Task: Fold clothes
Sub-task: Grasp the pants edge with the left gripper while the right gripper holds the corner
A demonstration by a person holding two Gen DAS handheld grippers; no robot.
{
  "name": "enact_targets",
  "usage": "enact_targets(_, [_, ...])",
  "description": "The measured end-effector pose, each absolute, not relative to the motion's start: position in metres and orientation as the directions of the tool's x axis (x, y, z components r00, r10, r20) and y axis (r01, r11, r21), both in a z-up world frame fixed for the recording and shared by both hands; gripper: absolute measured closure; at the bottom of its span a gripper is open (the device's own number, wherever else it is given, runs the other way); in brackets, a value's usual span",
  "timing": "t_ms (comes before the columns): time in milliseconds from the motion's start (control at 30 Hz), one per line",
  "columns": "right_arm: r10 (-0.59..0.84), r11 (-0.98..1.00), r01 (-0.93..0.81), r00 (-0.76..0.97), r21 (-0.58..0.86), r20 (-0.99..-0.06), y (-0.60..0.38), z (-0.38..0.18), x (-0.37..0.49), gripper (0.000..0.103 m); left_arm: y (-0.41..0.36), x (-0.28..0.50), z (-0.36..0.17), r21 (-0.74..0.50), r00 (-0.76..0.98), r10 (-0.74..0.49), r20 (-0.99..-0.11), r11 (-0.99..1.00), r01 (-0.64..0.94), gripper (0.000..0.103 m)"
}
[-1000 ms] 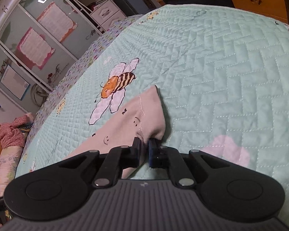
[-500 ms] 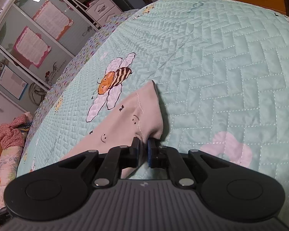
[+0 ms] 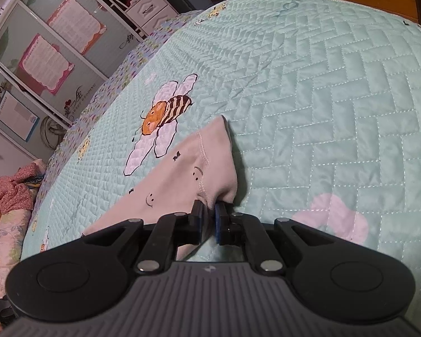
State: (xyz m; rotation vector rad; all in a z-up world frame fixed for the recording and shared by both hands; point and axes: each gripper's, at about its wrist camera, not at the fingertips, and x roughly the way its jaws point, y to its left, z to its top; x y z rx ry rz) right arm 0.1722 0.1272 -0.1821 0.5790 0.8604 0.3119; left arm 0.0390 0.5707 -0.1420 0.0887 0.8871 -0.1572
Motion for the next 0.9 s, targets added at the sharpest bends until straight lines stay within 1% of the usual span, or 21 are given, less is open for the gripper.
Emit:
enact_targets(133, [0.466, 0.812, -0.021, 0.625, 0.584, -0.626, 0.128, -0.177, 0.171, 0.094, 0.578, 0.039, -0.136, 0.061, 0.683, 0.008, -0.730, 0.997, 0.053, 0.102])
enact_targets(200, [0.456, 0.824, -0.024, 0.623, 0.567, -0.636, 0.129, -0.175, 0.172, 0.094, 0.585, 0.043, -0.135, 0.027, 0.691, 0.012, -0.723, 1.000, 0.010, 0.102])
enact_targets(300, [0.452, 0.828, -0.022, 0.619, 0.561, -0.642, 0.129, -0.173, 0.173, 0.094, 0.582, 0.050, -0.142, 0.038, 0.666, 0.018, -0.746, 0.999, 0.015, 0.102])
enact_targets(367, [0.456, 0.824, -0.018, 0.614, 0.566, -0.644, 0.128, -0.175, 0.175, 0.094, 0.580, 0.050, -0.146, 0.043, 0.670, 0.039, -0.741, 0.999, -0.010, 0.099])
enact_targets(433, [0.459, 0.819, -0.014, 0.614, 0.573, -0.642, 0.126, -0.174, 0.174, 0.094, 0.579, 0.048, -0.148, 0.054, 0.680, 0.073, -0.729, 0.997, -0.050, 0.094])
enact_targets(600, [0.445, 0.826, -0.015, 0.632, 0.564, -0.635, 0.123, -0.169, 0.170, 0.094, 0.569, 0.047, -0.150, 0.108, 0.691, 0.154, -0.706, 0.988, -0.110, 0.094])
enact_targets(733, [0.474, 0.768, 0.043, 0.632, 0.639, -0.613, 0.106, -0.181, 0.167, 0.094, 0.564, 0.048, -0.151, 0.144, 0.686, 0.182, -0.704, 0.983, -0.114, 0.094])
enact_targets(767, [0.503, 0.734, 0.050, 0.630, 0.677, -0.592, 0.100, -0.184, 0.168, 0.090, 0.564, 0.048, -0.151, 0.142, 0.686, 0.182, -0.705, 0.983, -0.115, 0.094])
enact_targets(800, [0.527, 0.700, 0.059, 0.630, 0.711, -0.571, 0.094, -0.187, 0.168, 0.088, 0.565, 0.047, -0.151, 0.137, 0.687, 0.180, -0.704, 0.984, -0.118, 0.094])
enact_targets(900, [0.483, 0.673, 0.110, 0.684, 0.731, -0.547, 0.075, -0.183, 0.162, 0.084, 0.565, 0.046, -0.153, 0.130, 0.692, 0.179, -0.699, 0.984, -0.123, 0.094])
